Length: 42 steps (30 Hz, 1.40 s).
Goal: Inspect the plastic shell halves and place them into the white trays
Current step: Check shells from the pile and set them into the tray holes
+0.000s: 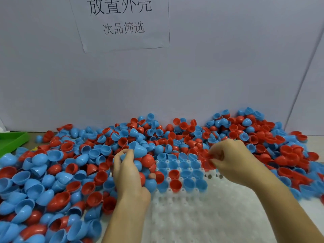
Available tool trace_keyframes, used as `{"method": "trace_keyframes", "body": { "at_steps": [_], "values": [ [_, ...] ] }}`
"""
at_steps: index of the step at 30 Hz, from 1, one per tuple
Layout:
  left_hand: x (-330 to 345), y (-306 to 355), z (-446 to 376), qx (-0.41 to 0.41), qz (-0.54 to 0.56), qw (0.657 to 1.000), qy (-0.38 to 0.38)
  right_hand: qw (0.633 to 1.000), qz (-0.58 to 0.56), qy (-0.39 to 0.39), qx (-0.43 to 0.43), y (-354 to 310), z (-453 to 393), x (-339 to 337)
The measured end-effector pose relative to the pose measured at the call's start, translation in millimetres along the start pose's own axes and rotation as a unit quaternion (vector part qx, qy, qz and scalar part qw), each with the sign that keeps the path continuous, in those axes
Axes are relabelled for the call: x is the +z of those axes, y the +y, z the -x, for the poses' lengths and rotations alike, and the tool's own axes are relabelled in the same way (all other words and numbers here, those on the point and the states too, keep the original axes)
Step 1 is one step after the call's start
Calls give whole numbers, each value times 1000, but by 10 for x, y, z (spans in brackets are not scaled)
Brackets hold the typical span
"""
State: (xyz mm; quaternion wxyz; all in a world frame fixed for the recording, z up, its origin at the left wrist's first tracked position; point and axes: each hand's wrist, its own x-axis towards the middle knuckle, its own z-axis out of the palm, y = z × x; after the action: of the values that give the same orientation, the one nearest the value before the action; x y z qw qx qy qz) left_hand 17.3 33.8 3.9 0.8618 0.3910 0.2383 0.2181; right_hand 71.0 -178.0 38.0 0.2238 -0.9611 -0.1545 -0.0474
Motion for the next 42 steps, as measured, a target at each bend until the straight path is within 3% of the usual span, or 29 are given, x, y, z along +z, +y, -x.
{"method": "trace_keyframes", "body": {
  "at_steps": [7, 14, 17, 19, 21, 25, 29, 42],
  "values": [
    [47, -40, 71, -56, 17, 990, -128, 984, 130, -106, 63, 58, -32, 226],
    [61, -49, 149, -101, 24, 975, -197, 979, 123, -153, 62, 42, -42, 137],
    [61, -43, 147, -111, 34, 967, -227, 995, 71, -74, 3, -69, -58, -16],
    [64, -44, 149, -123, 35, 963, -238, 997, -42, -12, -56, -192, -51, -55],
    [68, -48, 160, -130, 28, 956, -262, 980, -169, -8, -103, -339, -28, -22],
    [72, -47, 190, -143, -16, 939, -312, 970, -185, 35, -155, -447, -41, 150],
    [68, -35, 190, -164, -36, 932, -320, 966, -197, 82, -147, -392, -65, 198],
    [56, -30, 162, -130, 12, 966, -222, 973, -225, 48, -33, -203, -113, 225]
  ]
}}
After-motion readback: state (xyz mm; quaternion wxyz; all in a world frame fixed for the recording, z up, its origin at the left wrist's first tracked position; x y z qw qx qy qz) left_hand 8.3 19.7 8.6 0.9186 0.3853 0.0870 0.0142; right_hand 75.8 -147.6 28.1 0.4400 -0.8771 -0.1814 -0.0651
